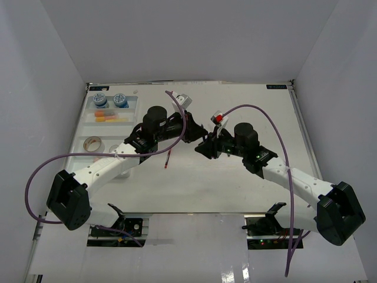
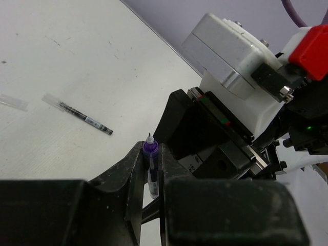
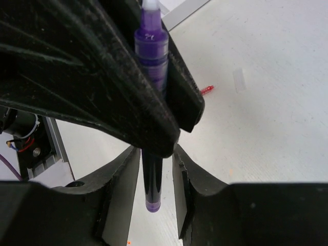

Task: Sort the stationery into containers
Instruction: Pick up the pen from the storage box.

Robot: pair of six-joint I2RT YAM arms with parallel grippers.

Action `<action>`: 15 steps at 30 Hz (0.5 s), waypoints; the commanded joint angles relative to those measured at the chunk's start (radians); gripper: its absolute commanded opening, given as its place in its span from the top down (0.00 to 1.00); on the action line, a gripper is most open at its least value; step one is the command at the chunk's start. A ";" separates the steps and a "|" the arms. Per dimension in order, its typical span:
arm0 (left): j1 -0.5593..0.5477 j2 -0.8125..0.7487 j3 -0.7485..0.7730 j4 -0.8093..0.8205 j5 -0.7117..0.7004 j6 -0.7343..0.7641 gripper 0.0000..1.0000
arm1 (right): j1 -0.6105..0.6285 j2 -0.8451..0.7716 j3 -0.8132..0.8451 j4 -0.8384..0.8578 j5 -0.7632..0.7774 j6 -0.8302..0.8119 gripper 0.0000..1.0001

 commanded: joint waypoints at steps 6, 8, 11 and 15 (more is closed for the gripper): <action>-0.007 -0.039 -0.004 -0.002 0.073 0.045 0.96 | -0.012 -0.010 0.048 0.007 -0.042 -0.016 0.65; -0.007 -0.040 -0.006 -0.005 0.078 0.048 0.96 | -0.012 -0.015 0.047 0.007 -0.041 -0.016 0.66; -0.007 -0.040 -0.007 -0.010 0.087 0.058 0.97 | -0.014 -0.016 0.044 0.007 -0.041 -0.017 0.71; -0.007 -0.043 -0.009 -0.021 0.082 0.068 0.97 | -0.018 -0.022 0.041 0.007 -0.041 -0.016 0.76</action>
